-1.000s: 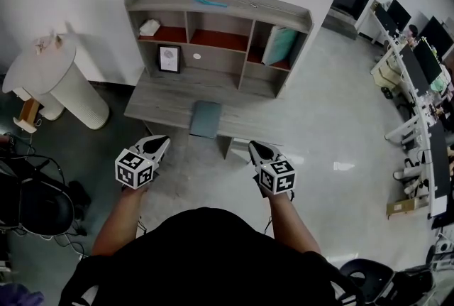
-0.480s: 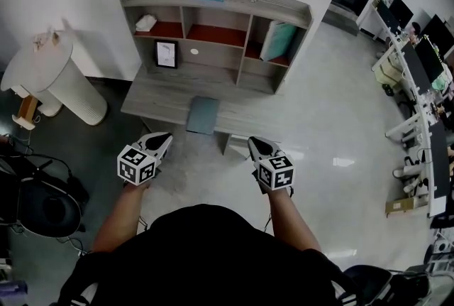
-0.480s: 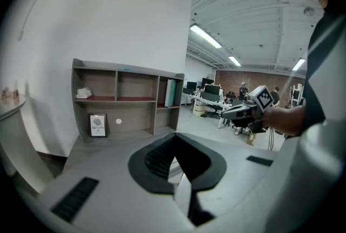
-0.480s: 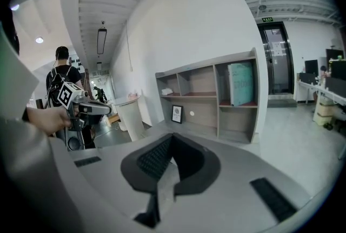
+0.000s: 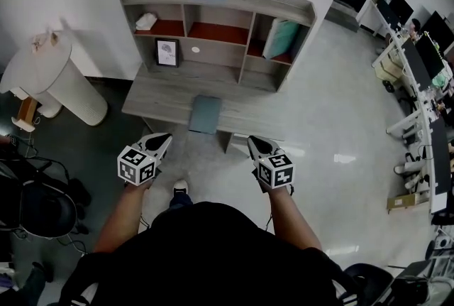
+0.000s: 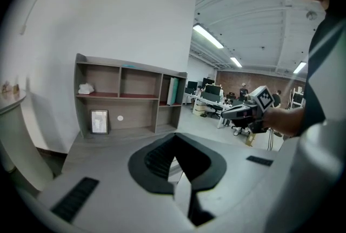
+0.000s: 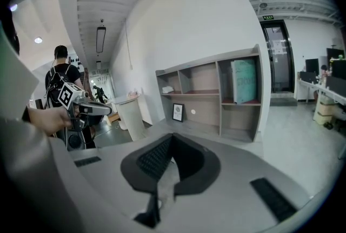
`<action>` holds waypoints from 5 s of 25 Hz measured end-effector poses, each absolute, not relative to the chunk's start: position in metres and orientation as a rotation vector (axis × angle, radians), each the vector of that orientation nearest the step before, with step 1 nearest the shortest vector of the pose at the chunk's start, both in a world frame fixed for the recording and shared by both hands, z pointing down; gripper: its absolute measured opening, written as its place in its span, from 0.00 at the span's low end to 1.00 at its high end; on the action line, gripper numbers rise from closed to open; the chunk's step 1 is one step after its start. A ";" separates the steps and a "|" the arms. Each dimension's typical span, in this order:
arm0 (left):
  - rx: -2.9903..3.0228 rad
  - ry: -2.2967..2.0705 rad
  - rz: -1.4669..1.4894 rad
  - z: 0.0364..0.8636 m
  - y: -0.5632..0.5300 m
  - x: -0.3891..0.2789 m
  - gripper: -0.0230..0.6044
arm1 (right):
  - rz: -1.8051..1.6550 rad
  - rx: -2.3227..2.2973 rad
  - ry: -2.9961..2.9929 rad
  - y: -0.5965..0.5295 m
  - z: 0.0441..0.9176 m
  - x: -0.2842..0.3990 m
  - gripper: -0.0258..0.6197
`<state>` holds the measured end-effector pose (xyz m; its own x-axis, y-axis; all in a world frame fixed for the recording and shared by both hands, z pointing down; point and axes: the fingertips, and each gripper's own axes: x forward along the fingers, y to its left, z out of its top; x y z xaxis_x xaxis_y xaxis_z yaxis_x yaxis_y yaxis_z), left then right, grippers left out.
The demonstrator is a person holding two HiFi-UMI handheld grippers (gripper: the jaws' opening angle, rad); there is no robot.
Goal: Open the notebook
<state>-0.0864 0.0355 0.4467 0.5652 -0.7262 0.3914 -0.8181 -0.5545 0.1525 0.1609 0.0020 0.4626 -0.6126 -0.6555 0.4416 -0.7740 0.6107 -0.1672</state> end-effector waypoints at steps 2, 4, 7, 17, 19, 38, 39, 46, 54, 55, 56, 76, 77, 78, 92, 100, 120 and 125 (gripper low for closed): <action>2.490 -1.258 0.403 0.448 0.029 -0.092 0.05 | 0.490 1.159 -2.497 -0.001 0.463 0.155 0.04; 2.495 -1.245 0.398 0.450 0.021 -0.097 0.05 | 0.490 1.171 -2.489 -0.007 0.463 0.150 0.04; 2.505 -1.223 0.396 0.451 0.007 -0.106 0.05 | 0.495 1.194 -2.473 -0.017 0.462 0.143 0.04; 2.517 -1.137 0.406 0.463 -0.053 -0.153 0.05 | 0.534 1.224 -2.433 -0.058 0.469 0.090 0.04; 2.519 -1.121 0.409 0.466 -0.063 -0.162 0.05 | 0.539 1.227 -2.423 -0.064 0.470 0.080 0.04; 2.581 -0.897 0.425 0.485 -0.149 -0.215 0.05 | 0.586 1.390 -2.285 -0.108 0.476 0.025 0.04; 2.584 -0.885 0.426 0.486 -0.152 -0.217 0.05 | 0.589 1.398 -2.277 -0.110 0.476 0.023 0.04; 2.586 -0.839 0.418 0.496 -0.172 -0.230 0.05 | 0.613 1.405 -2.237 -0.114 0.485 0.005 0.04; 2.592 -0.807 0.425 0.498 -0.187 -0.215 0.05 | 0.650 1.457 -2.201 -0.118 0.491 0.025 0.04; 2.594 -0.802 0.431 0.500 -0.189 -0.212 0.05 | 0.659 1.456 -2.203 -0.121 0.495 0.027 0.04; 2.593 -0.801 0.436 0.502 -0.192 -0.210 0.05 | 0.665 1.452 -2.207 -0.124 0.497 0.028 0.04; 2.490 -0.884 0.509 0.531 -0.212 -0.136 0.05 | 0.764 1.265 -2.204 -0.163 0.550 0.094 0.04; 2.484 -0.884 0.517 0.534 -0.212 -0.134 0.05 | 0.773 1.256 -2.201 -0.163 0.554 0.096 0.04; 2.477 -0.884 0.524 0.537 -0.212 -0.131 0.05 | 0.780 1.247 -2.198 -0.163 0.557 0.097 0.04; 2.384 -0.876 0.662 0.597 -0.217 -0.096 0.05 | 0.893 1.175 -2.155 -0.153 0.607 0.125 0.04; 2.359 -0.856 0.712 0.621 -0.218 -0.073 0.05 | 0.941 1.149 -2.121 -0.147 0.631 0.145 0.04; 2.256 -0.855 0.871 0.703 -0.194 -0.020 0.06 | 1.050 1.030 -2.047 -0.116 0.686 0.190 0.04; 2.234 -0.846 0.892 0.718 -0.188 -0.007 0.06 | 1.082 1.000 -2.054 -0.114 0.697 0.195 0.04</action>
